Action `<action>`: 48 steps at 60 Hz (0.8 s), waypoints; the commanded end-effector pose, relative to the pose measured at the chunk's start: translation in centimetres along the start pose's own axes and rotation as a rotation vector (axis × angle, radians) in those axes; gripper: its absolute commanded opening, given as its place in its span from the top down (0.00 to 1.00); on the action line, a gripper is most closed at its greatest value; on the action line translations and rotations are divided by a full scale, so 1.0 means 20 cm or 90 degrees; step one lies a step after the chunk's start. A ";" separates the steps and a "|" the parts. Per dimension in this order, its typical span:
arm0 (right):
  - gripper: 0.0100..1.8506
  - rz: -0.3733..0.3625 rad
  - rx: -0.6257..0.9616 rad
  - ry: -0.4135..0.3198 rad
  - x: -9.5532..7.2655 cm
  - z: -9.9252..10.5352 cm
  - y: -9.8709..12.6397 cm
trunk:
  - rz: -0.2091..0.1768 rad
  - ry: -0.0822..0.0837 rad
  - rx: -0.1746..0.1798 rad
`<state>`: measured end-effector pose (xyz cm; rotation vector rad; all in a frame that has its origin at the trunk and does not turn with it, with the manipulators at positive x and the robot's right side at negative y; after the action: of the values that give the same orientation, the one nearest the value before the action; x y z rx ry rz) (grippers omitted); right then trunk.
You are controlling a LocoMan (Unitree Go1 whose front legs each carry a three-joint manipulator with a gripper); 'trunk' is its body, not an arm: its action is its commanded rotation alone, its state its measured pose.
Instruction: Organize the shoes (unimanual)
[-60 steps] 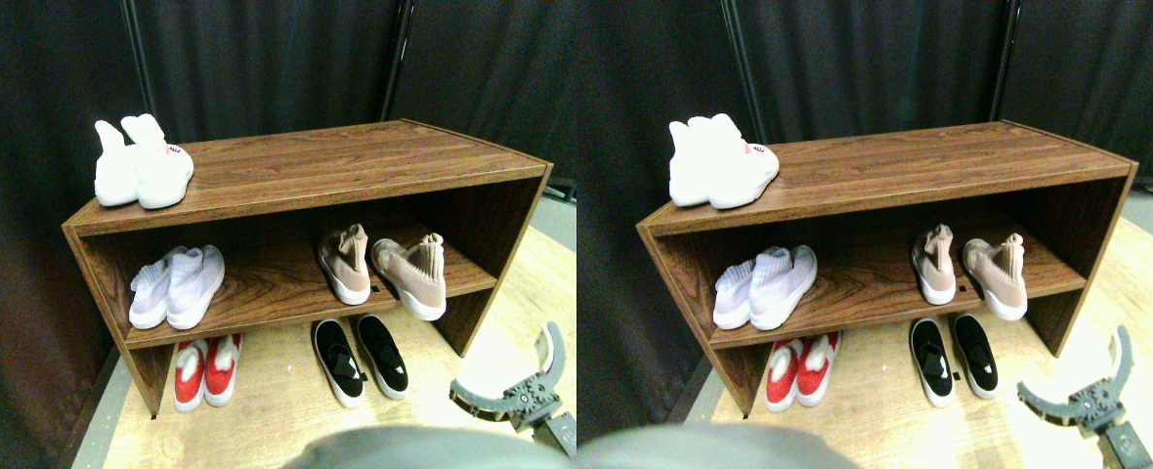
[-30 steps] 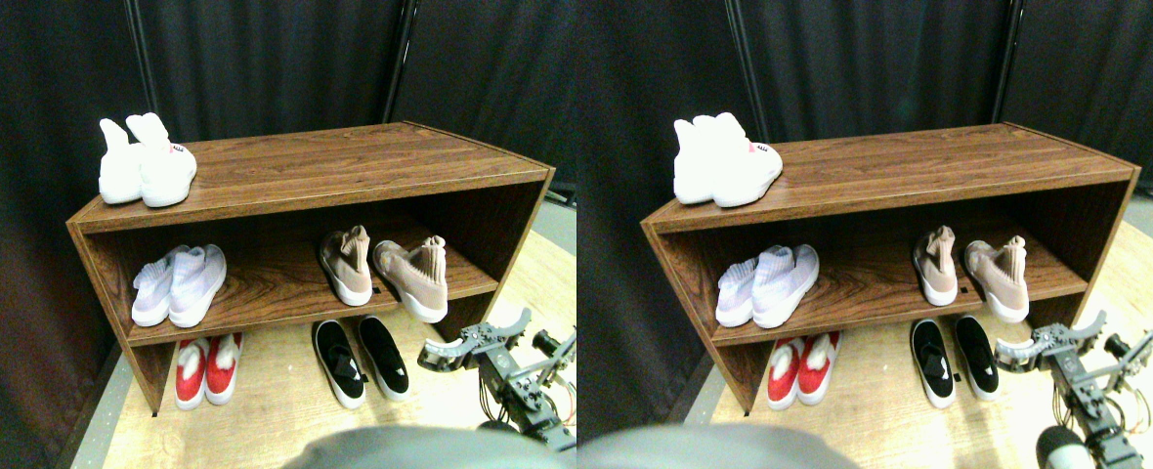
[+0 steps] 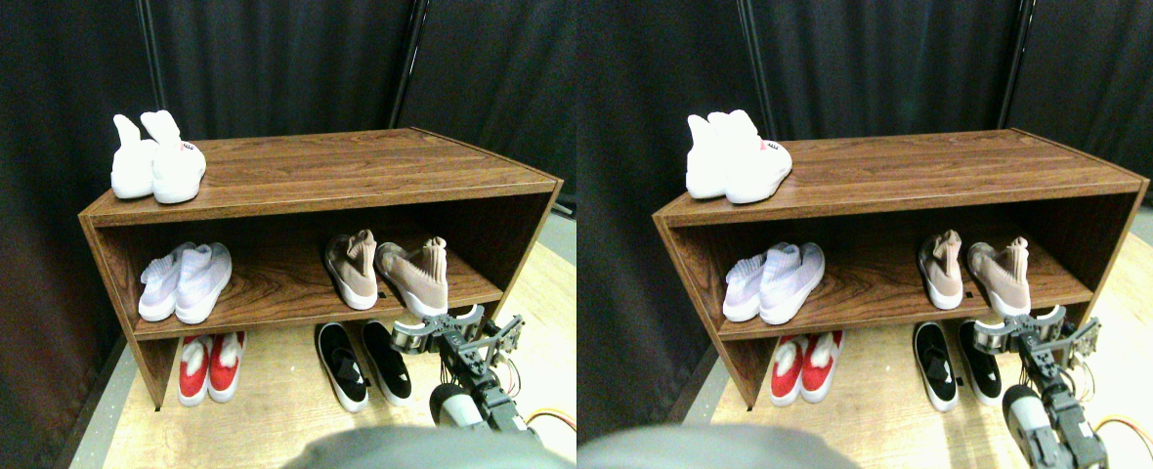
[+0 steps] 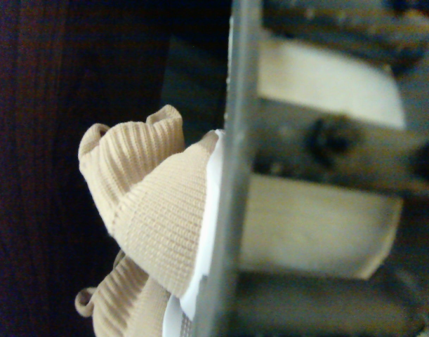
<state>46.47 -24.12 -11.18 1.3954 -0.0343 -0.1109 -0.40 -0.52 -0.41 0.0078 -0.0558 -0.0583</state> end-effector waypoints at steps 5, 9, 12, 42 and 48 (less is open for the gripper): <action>0.08 -0.011 0.002 -0.012 0.06 0.01 -0.02 | 0.009 0.014 -0.016; 0.10 -0.015 -0.003 -0.015 0.08 0.02 -0.03 | 0.009 0.013 -0.015; 0.10 -0.019 -0.006 -0.015 0.10 0.02 -0.04 | 0.009 0.014 -0.015; 0.10 -0.023 -0.028 -0.010 0.10 0.05 0.00 | 0.003 0.013 -0.007; 0.12 -0.025 -0.020 -0.008 0.06 0.05 0.01 | 0.001 0.014 -0.006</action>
<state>48.02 -25.31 -11.56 1.3701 -0.0014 -0.1538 -0.39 -0.51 -0.42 0.0164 -0.0534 -0.0588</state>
